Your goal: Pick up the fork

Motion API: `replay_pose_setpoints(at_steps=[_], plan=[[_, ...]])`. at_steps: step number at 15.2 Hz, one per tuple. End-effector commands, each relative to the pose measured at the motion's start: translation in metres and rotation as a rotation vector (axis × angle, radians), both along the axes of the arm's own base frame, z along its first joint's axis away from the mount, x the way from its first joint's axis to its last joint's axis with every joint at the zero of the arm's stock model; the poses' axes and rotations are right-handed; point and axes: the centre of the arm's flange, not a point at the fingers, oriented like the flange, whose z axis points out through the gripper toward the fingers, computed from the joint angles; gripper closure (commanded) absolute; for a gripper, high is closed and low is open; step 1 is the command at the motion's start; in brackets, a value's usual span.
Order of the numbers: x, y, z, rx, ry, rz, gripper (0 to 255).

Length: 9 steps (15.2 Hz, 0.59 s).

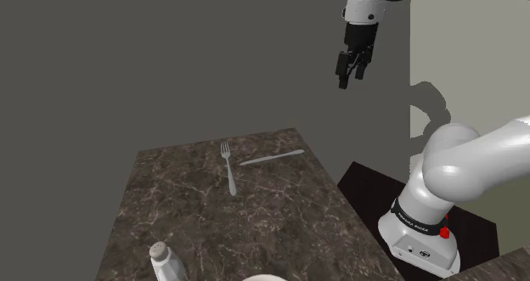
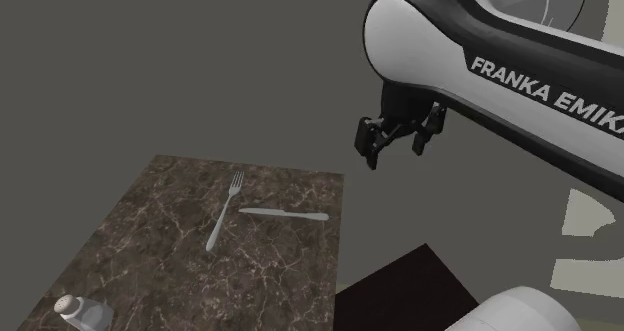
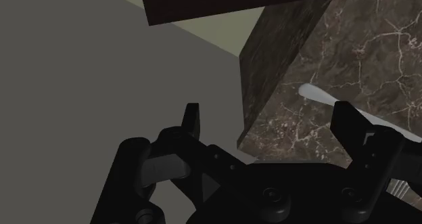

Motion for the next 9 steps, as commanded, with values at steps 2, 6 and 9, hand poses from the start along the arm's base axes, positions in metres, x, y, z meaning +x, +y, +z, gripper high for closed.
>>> replay_pose_setpoints(at_steps=[2,6,9], plan=[[0.005,0.01,-0.007,0.001,-0.004,-0.014,0],[0.028,0.047,-0.033,0.004,-0.018,-0.072,0],[0.046,0.074,-0.053,0.006,-0.029,-0.115,0]])
